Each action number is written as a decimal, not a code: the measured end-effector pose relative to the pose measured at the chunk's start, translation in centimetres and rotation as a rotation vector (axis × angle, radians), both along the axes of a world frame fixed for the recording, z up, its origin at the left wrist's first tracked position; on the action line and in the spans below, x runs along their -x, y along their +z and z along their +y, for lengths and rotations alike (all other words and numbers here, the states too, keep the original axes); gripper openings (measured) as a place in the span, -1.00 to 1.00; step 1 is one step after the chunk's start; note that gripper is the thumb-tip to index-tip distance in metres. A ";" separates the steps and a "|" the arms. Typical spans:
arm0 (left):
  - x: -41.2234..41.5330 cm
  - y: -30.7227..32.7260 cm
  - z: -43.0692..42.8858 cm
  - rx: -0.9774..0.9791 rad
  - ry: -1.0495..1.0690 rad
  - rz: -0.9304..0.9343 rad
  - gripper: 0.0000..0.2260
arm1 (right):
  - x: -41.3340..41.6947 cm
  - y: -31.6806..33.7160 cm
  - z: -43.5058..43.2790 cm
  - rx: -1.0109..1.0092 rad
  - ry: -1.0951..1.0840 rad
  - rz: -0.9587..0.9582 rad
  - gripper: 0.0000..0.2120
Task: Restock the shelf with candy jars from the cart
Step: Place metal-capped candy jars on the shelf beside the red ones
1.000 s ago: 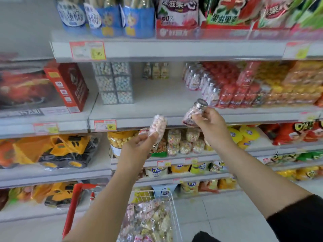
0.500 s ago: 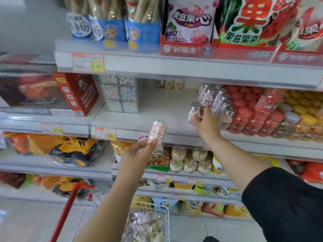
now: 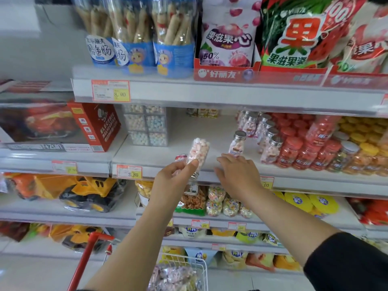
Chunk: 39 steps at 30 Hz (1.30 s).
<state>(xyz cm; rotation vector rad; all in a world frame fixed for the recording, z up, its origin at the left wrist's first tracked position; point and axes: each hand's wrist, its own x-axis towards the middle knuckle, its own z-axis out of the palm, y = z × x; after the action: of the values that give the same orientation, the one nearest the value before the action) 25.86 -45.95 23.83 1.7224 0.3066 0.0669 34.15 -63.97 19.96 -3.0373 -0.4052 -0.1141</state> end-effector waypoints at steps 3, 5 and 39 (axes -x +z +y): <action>0.1 0.1 0.5 -0.034 0.002 -0.019 -0.77 | -1.8 0.4 -0.1 0.113 -0.033 0.045 -0.53; 0.1 0.0 0.9 -0.053 0.015 -0.022 -0.71 | -2.9 0.6 -0.7 0.123 -0.057 0.061 -0.50; -0.9 0.0 0.1 -0.193 -0.020 -0.041 -0.78 | -0.5 4.9 -2.3 -0.234 0.486 -0.195 -0.30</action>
<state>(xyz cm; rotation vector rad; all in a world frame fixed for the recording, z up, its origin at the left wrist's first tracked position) 26.74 -45.86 23.81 1.9130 0.2589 0.1200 34.67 -66.26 24.86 -2.6189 -1.0451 -0.3944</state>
